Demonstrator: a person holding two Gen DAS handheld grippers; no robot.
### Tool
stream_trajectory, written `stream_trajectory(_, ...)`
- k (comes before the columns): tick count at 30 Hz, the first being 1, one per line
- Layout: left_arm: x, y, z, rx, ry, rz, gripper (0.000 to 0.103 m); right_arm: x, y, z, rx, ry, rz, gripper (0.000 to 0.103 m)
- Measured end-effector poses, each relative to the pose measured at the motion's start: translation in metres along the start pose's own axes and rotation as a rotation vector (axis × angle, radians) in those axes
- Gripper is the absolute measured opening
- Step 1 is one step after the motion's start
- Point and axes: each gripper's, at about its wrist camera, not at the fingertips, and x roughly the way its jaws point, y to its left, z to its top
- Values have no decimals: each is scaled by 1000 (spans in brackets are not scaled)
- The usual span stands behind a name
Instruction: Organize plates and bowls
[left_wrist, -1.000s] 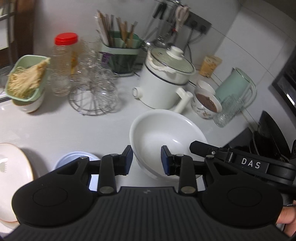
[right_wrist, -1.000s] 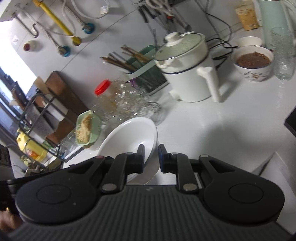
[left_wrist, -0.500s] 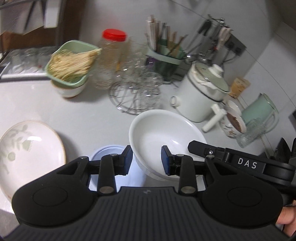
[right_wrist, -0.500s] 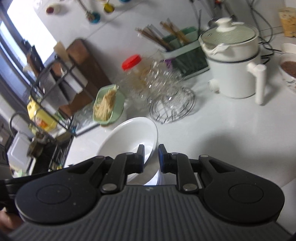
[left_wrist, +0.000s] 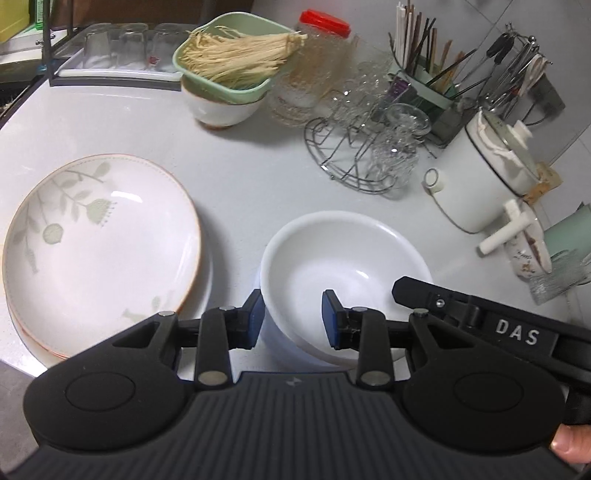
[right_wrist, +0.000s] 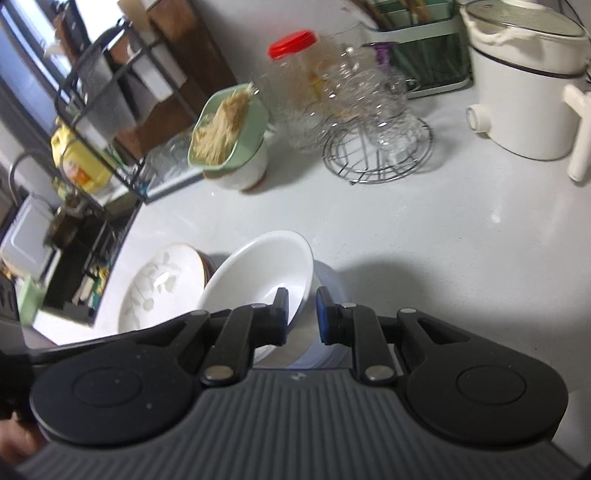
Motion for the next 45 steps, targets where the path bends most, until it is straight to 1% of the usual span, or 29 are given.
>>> stream_trajectory(4,2,7,-1,-31,27,2,38,9,0,-4,-12,32,-4,20)
stream_trajectory(5,1,7,1,-25,35,13,40,5,2,-4,-24,28,-9,20)
stream_trajectory(6,-1,5,3,-6,40,28,51,0,4,-2,-33,18,-13,21)
stream_trajectory(7,-2,3,5,12,46,43,64,-6,6,1,-42,7,-14,21)
stream_trajectory(9,-8,4,8,15,25,49,67,-15,5,7,-41,-9,-27,28)
stream_trajectory(13,-9,8,11,5,27,50,67,-25,-6,12,6,-23,-21,32)
stream_trajectory(14,-8,10,11,-7,32,39,67,-25,-10,11,15,-19,-25,35)
stream_trajectory(16,-4,13,8,-34,45,12,66,-23,-16,8,41,-7,-28,36)
stream_trajectory(18,1,13,5,-44,62,1,66,-18,-23,4,72,14,-24,40)
stream_trajectory(23,15,12,-1,-57,104,-16,66,0,-25,0,102,69,2,40)
stream_trajectory(27,29,14,0,-66,138,-17,66,12,-22,4,86,83,1,40)
stream_trajectory(32,45,22,2,-125,177,-32,66,32,-23,10,84,122,-5,40)
stream_trajectory(35,52,25,5,-145,197,-40,64,43,-25,12,73,146,-14,39)
stream_trajectory(37,57,27,7,-161,213,-53,61,49,-26,12,71,158,-15,39)
stream_trajectory(41,66,28,13,-172,235,-41,55,61,-27,14,66,185,-25,39)
stream_trajectory(44,69,25,19,-141,238,-49,50,69,-26,16,57,199,-32,38)
stream_trajectory(45,70,23,21,-121,235,-50,46,72,-26,16,51,203,-33,38)
